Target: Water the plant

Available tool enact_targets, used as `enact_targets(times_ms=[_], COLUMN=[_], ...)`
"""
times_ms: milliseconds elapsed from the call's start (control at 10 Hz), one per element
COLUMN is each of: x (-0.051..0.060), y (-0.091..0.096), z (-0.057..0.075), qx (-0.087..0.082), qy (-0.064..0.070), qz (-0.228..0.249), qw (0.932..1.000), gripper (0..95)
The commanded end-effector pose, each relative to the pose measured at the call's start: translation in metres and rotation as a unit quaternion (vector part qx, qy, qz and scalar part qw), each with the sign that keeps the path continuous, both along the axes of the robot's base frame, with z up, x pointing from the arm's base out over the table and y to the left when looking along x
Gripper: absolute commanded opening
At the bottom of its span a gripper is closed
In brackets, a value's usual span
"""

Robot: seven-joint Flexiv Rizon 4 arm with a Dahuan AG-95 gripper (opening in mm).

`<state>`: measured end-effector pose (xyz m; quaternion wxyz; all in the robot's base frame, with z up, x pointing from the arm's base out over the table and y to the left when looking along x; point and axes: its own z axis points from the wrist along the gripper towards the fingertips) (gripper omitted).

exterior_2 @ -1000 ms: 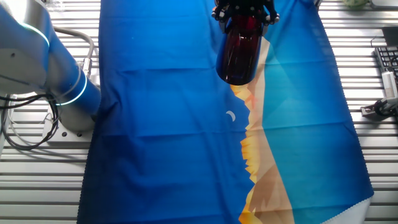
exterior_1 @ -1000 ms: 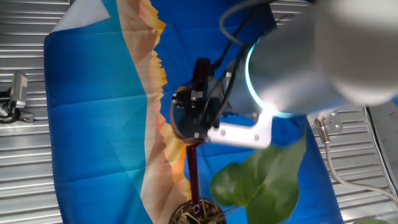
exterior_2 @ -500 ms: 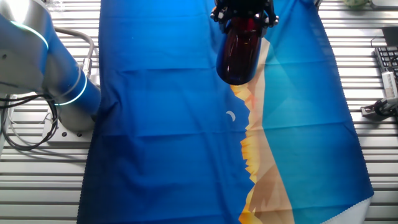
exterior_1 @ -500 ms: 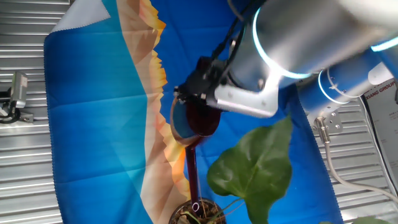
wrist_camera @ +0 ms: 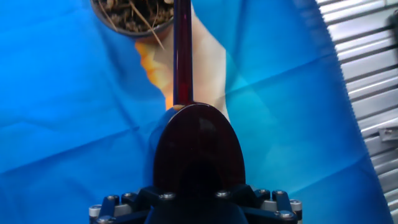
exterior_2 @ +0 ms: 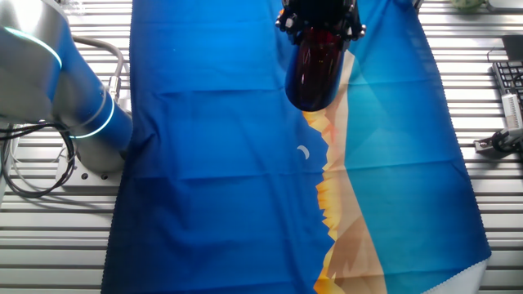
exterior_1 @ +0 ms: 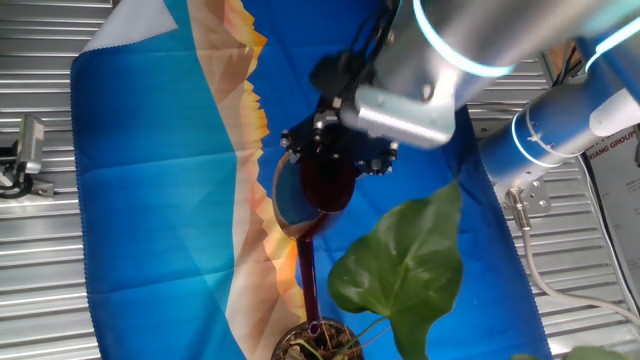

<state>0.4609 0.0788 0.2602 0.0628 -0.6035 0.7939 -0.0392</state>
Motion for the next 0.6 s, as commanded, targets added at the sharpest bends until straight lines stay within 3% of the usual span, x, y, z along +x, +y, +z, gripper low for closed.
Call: enact_targets(times_ms=[100,600], x=[-0.0029,-0.0112], y=[-0.003,-0.0089], z=[0.0005,-0.0022], qx=[0.014,0.007], qy=[-0.01,-0.012], qz=[0.001,-0.005], qw=[0.9999,0.9999], gripper=[0.0,0.0])
